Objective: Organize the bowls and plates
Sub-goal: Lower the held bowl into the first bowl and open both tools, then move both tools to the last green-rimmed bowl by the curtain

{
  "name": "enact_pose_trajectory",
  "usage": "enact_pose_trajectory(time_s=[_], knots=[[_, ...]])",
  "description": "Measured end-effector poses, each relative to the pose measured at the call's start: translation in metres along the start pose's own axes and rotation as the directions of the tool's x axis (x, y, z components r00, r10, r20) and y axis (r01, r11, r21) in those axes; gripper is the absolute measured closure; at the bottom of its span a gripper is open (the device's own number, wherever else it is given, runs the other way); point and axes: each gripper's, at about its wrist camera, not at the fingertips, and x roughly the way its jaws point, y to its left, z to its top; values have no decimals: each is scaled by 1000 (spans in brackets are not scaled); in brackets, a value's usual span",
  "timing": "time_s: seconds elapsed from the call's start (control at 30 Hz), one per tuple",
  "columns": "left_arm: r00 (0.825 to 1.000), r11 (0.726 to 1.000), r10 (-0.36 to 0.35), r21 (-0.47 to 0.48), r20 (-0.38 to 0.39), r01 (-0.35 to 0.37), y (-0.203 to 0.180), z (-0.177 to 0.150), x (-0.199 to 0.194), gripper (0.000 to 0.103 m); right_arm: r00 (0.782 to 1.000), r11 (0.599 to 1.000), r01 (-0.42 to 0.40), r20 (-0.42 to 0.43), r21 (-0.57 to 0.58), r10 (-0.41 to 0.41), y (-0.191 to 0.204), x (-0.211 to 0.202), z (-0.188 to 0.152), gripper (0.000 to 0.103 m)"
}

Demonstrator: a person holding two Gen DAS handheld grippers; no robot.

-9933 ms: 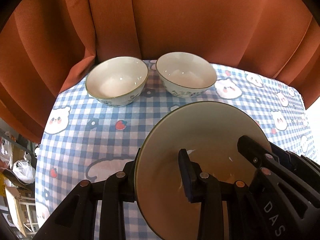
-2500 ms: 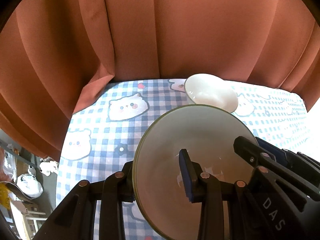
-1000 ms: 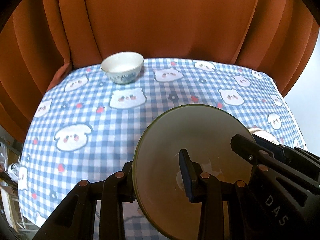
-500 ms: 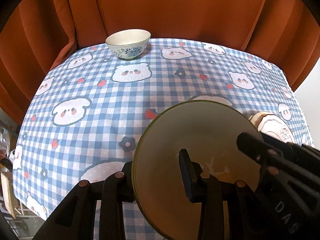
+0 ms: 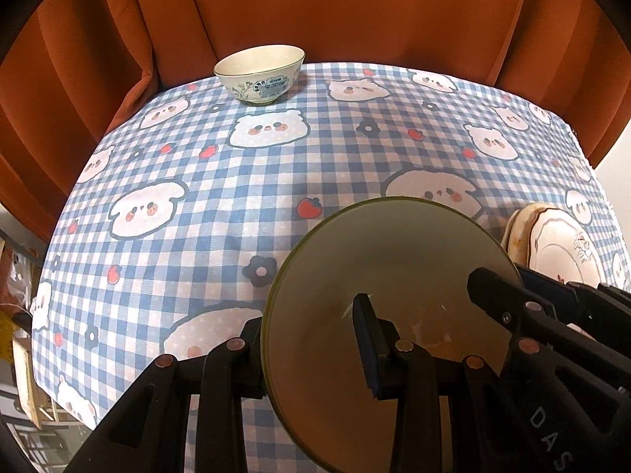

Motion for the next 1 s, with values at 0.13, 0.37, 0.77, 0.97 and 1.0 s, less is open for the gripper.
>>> enact_pose_trajectory(time_s=[0.13,0.37,0.77,0.97,1.0], knots=[[1000,1000,9,3,6,-9,-1,-2,1,69,1000,1000,8,11,-3,-8,0,1,-3,79],[1000,999,29,13,10,-29,-4,-7,4,69,1000,1000,17,15,7,-17,-4,6,-10,79],[1000,1000,5,-16,20,-5,2,-4,-7,33,999,999,-22,26,29,21,-8,-4,-9,79],[999,1000,-14,-28,29,15,7,5,-17,26,997,999,-45,63,25,44,-6,-18,-2,74],[999,1000,-9,-30,31,10,9,9,-19,26,997,999,-46,68,21,45,-4,-20,1,71]])
